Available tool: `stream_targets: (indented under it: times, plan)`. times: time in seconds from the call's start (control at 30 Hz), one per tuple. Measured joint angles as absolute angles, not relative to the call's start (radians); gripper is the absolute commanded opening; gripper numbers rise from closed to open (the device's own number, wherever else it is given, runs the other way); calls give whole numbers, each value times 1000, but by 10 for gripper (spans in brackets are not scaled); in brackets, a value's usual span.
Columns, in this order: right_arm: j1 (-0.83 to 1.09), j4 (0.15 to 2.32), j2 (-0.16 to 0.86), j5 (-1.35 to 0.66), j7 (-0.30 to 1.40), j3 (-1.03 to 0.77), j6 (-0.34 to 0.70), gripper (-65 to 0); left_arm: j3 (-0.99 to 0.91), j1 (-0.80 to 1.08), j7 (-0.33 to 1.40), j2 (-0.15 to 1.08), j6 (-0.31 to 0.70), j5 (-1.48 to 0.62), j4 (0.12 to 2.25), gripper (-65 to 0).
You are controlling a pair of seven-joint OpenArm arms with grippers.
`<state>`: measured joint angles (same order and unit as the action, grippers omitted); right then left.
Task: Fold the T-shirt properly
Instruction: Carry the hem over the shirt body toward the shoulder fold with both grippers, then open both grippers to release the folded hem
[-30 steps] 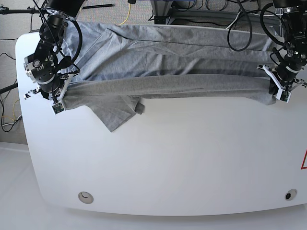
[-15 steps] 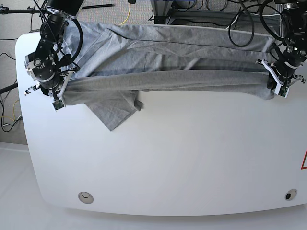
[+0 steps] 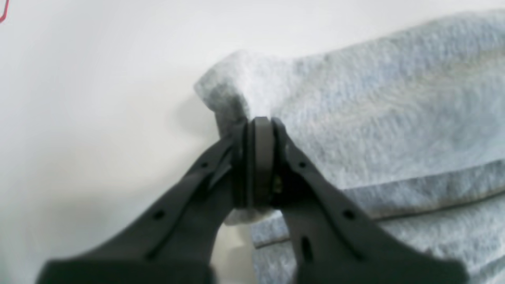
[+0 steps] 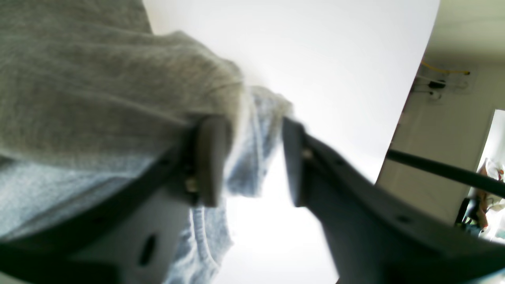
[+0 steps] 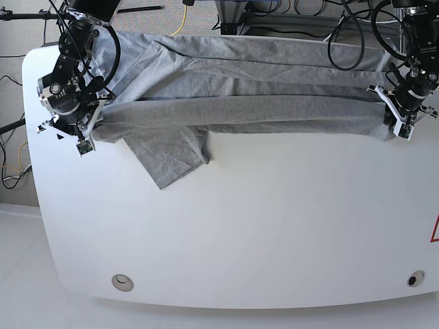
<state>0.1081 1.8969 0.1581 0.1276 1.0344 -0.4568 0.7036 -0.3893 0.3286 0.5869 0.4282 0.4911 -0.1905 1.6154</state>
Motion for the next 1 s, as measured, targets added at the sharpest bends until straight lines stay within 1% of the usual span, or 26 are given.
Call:
stream_targets:
  times: [0.03, 0.1, 0.17, 0.23, 0.3, 0.43, 0.57, 0.7, 0.83, 0.9, 1.0]
  plan:
    - [110, 1897, 158, 128, 1034, -457, 703, -189, -389, 327, 592, 428, 491, -184, 1615, -399]
    - [116, 1897, 158, 128, 1046, -454, 703, -154, -390, 327, 591, 430, 488, -180, 1615, -314]
    - [121, 1897, 159, 136, 1056, -450, 704, -131, -390, 327, 587, 434, 488, -179, 1615, -237]
    - [127, 1897, 158, 135, 1056, -450, 704, -123, -395, 327, 583, 437, 487, -179, 1614, -193]
    - [125, 1897, 158, 135, 1056, -448, 703, -122, -397, 325, 579, 439, 486, -177, 1613, -169]
    - [114, 1897, 160, 134, 1059, -441, 704, -120, -399, 316, 579, 439, 487, -176, 1612, -144]
    - [95, 1906, 160, 135, 1059, -441, 703, -127, -402, 296, 567, 438, 487, -180, 1607, -151]
    - [81, 1919, 157, 135, 1058, -441, 703, -148, -408, 290, 560, 439, 487, -179, 1609, -157]
    - [65, 1932, 139, 136, 1058, -447, 704, -176, -411, 291, 561, 438, 488, -176, 1617, -183]
    - [54, 1938, 124, 138, 1058, -452, 703, -175, -413, 291, 560, 437, 492, -176, 1629, -194]
    - [39, 1943, 109, 138, 1055, -450, 704, -165, -418, 285, 552, 439, 491, -177, 1641, -236]
